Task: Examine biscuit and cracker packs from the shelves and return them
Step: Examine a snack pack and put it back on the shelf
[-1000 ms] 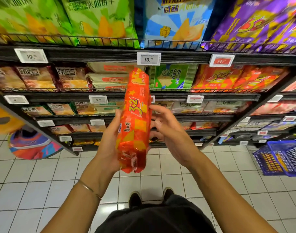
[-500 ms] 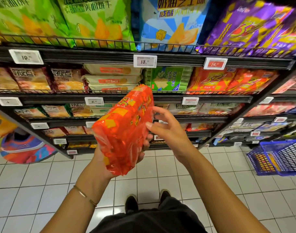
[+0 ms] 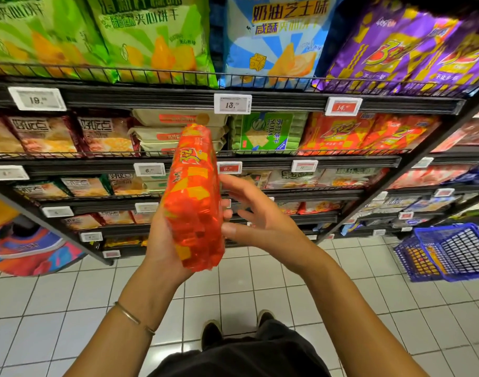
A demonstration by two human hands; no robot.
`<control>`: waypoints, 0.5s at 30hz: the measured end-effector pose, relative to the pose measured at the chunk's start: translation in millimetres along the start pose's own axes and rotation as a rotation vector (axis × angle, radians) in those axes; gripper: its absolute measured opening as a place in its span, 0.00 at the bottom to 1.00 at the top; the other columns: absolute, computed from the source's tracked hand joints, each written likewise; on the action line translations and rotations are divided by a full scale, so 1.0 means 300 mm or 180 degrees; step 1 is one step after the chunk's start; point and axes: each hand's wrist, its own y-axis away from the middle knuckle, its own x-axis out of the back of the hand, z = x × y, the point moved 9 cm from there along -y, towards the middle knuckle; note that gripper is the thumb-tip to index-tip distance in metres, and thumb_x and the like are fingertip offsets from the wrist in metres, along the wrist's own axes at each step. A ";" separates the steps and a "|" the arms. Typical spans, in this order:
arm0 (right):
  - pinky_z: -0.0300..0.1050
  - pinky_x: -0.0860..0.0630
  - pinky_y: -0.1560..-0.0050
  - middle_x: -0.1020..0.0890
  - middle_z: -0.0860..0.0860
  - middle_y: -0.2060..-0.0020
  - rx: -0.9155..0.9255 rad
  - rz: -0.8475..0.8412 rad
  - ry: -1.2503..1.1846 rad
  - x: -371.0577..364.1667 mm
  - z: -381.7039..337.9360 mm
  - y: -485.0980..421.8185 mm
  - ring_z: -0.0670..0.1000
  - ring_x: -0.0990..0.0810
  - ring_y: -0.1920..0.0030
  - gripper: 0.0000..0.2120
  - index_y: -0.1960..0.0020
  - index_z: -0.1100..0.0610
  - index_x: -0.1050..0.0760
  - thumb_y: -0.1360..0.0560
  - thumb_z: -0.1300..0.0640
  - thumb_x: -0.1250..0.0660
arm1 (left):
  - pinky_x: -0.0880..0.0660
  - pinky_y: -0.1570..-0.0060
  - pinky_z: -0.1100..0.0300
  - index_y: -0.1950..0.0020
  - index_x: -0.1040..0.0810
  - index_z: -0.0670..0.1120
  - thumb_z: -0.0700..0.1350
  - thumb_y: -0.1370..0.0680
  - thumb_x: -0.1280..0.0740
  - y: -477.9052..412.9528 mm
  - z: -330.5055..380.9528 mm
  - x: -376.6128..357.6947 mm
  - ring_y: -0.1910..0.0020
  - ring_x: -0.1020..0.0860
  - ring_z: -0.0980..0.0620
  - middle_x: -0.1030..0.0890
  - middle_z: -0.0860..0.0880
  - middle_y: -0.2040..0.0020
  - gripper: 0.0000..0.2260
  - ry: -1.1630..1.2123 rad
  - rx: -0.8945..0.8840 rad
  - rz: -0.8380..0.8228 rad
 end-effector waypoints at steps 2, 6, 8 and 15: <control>0.58 0.28 0.26 0.27 0.47 0.26 0.0033 -0.0095 -0.0397 -0.001 -0.002 0.001 0.49 0.27 0.26 0.36 0.22 0.45 0.34 0.28 0.46 0.27 | 0.18 0.48 0.45 0.26 0.24 0.46 0.66 0.18 0.39 0.001 0.043 -0.067 0.44 0.15 0.41 0.16 0.40 0.38 0.30 -0.0265 -0.0398 -0.0299; 0.56 0.19 0.37 0.19 0.46 0.33 -0.0089 0.0138 -0.0648 0.010 0.043 0.001 0.51 0.20 0.32 0.36 0.27 0.44 0.30 0.32 0.48 0.21 | 0.26 0.30 0.37 0.23 0.29 0.47 0.59 0.19 0.36 0.023 0.097 -0.112 0.30 0.22 0.42 0.20 0.43 0.29 0.28 -0.0317 -0.0992 -0.0293; 0.51 0.18 0.41 0.17 0.46 0.35 -0.0158 0.0540 -0.0889 0.036 0.073 -0.006 0.51 0.18 0.35 0.39 0.28 0.45 0.31 0.35 0.50 0.19 | 0.27 0.30 0.36 0.21 0.32 0.47 0.54 0.22 0.30 0.020 0.109 -0.110 0.29 0.22 0.42 0.21 0.44 0.28 0.31 -0.0357 -0.1080 -0.0318; 0.63 0.20 0.38 0.20 0.58 0.31 0.0097 0.1234 -0.2539 0.161 0.116 -0.012 0.62 0.20 0.32 0.30 0.24 0.55 0.29 0.25 0.53 0.28 | 0.29 0.29 0.34 0.25 0.34 0.48 0.47 0.23 0.28 0.025 0.201 -0.064 0.28 0.24 0.41 0.19 0.48 0.30 0.29 -0.0664 -0.1354 -0.0566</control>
